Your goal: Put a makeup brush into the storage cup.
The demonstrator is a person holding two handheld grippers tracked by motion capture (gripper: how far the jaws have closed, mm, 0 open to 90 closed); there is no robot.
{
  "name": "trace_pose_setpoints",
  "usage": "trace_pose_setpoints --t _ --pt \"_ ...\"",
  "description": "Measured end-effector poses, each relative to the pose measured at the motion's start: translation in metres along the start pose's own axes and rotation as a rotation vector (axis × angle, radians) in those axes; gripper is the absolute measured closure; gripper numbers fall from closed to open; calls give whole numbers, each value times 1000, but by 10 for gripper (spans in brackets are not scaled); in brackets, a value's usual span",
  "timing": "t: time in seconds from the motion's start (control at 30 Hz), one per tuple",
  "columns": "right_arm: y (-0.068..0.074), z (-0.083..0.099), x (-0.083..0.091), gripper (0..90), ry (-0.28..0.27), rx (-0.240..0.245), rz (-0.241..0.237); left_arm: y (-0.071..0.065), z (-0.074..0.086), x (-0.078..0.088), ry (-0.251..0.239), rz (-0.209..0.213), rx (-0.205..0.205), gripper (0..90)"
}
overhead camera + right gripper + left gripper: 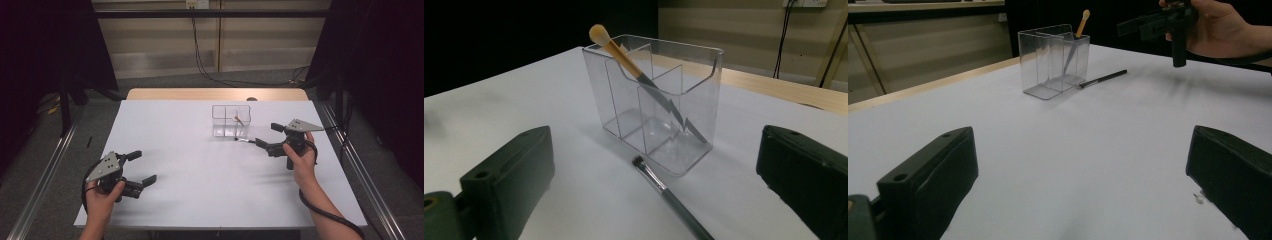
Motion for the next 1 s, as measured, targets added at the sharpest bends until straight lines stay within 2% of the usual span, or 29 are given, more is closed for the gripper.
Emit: trace_pose_setpoints --t 0.47,1.0 --pt "0 -3 -16 18 13 13 -15 0 0 0 0 4 2 2" --pt "-3 -1 -27 19 26 0 -18 1 2 0 7 5 1 2"
Point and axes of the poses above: each handheld gripper's, and its own axes: x roughly backward along the jaws, z roughly out of its underside, y roughly to its left, the point moved 5 cm from there along -x, roughly forward along the jaws, and after that the axes turned 8 degrees about -y, right-handed, at the moved point
